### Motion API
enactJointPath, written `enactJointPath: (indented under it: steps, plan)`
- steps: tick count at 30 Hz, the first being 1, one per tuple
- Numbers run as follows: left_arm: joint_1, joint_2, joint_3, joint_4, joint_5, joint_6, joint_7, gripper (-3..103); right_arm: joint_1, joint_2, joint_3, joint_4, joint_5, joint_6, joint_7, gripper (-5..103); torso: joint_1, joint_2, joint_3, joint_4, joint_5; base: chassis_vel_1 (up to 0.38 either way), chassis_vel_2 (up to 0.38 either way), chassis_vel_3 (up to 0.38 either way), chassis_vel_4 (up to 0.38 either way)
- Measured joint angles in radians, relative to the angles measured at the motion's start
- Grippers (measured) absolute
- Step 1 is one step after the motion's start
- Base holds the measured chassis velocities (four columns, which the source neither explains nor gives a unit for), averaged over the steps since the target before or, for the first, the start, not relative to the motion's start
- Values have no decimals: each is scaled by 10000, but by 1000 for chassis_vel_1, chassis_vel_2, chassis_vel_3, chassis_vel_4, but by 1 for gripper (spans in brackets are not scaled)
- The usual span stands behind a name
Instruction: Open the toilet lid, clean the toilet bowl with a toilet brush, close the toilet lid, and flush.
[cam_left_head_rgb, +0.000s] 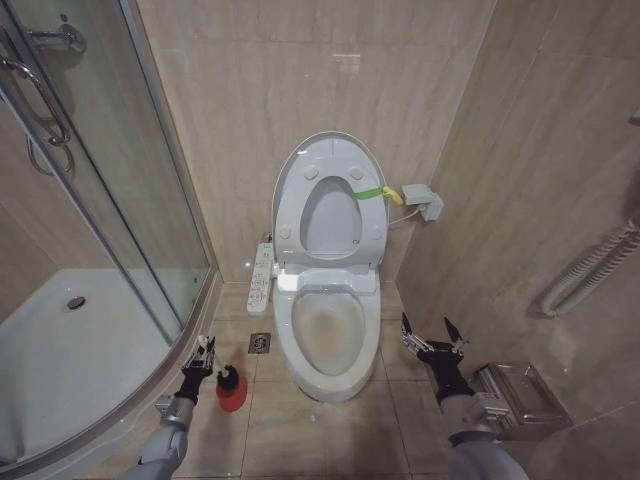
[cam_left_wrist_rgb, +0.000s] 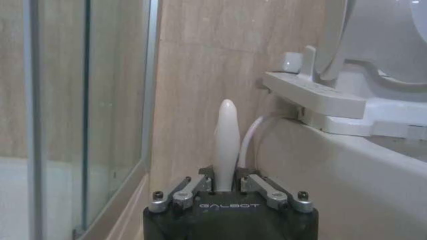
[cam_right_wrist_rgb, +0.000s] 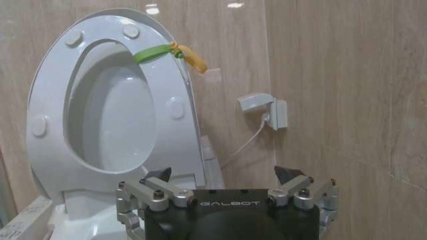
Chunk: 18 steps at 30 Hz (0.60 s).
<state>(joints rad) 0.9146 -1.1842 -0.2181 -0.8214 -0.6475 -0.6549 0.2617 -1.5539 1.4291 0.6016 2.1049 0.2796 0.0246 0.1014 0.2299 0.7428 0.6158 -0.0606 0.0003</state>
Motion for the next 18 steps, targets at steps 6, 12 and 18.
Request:
enactJointPath:
  steps: [6, 12, 18]
  plan:
    - [-171, -231, 65, 615, 150, 56, 260, 19, 1, 1, 0, 1, 0, 0, 0, 100, 1, 0, 1, -2, -9, 0, 0, 0, 0]
    - [-315, -385, 29, 1414, 410, 59, 479, 19, 0, 0, 0, 0, 0, 0, -1, 100, 0, -1, 1, -1, -4, 0, 0, 0, 0]
    - [-413, -409, -44, 1828, 965, 157, 229, 19, 0, 1, 0, 0, 0, 0, 0, 100, 0, 0, -1, -2, 3, 0, 0, 0, 0]
